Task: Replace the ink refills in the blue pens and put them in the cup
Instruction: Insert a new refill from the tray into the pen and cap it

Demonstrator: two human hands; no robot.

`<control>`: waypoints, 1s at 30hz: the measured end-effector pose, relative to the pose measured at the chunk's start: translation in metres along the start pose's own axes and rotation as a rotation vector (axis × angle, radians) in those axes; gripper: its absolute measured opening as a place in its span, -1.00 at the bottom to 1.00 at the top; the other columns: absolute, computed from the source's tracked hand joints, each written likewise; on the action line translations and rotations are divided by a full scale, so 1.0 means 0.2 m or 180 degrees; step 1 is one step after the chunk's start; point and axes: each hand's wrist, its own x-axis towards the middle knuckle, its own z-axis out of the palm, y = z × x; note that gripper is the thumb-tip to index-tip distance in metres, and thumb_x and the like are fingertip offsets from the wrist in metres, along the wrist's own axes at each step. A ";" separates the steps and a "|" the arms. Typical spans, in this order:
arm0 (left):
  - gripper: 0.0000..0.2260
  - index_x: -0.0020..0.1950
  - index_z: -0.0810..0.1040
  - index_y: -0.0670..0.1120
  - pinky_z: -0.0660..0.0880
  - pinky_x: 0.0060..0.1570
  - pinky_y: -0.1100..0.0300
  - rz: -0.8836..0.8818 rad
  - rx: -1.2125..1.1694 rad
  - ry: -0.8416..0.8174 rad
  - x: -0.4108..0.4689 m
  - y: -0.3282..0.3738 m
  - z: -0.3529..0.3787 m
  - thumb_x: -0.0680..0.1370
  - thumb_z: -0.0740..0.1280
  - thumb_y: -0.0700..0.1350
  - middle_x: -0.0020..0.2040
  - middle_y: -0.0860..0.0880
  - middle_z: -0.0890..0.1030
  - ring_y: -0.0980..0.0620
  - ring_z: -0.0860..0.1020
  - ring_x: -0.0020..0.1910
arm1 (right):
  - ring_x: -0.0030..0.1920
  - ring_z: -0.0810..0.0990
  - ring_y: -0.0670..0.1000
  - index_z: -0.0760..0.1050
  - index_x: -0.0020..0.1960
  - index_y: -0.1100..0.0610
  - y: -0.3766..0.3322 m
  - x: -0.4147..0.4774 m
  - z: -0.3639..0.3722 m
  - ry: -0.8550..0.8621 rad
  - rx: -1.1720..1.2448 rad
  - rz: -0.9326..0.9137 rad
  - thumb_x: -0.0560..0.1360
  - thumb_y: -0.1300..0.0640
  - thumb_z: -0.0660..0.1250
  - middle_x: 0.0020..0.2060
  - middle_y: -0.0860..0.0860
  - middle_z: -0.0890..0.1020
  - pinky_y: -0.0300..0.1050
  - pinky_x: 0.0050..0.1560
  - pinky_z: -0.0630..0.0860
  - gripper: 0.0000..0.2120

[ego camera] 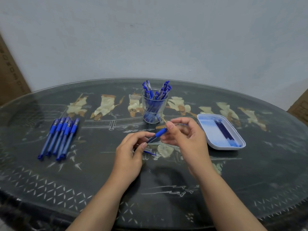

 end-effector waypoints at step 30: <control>-0.61 0.10 0.53 0.10 0.45 -0.02 0.42 -0.0546 -0.0344 0.0619 0.02 -0.03 -0.02 0.56 0.25 -0.41 -0.02 -0.08 0.56 0.10 0.55 -0.04 | -0.14 0.66 0.02 0.55 0.10 -0.02 0.01 0.16 0.13 0.0107 -0.0797 -0.0256 0.55 0.32 0.35 -0.11 0.11 0.65 -0.23 -0.13 0.61 -0.73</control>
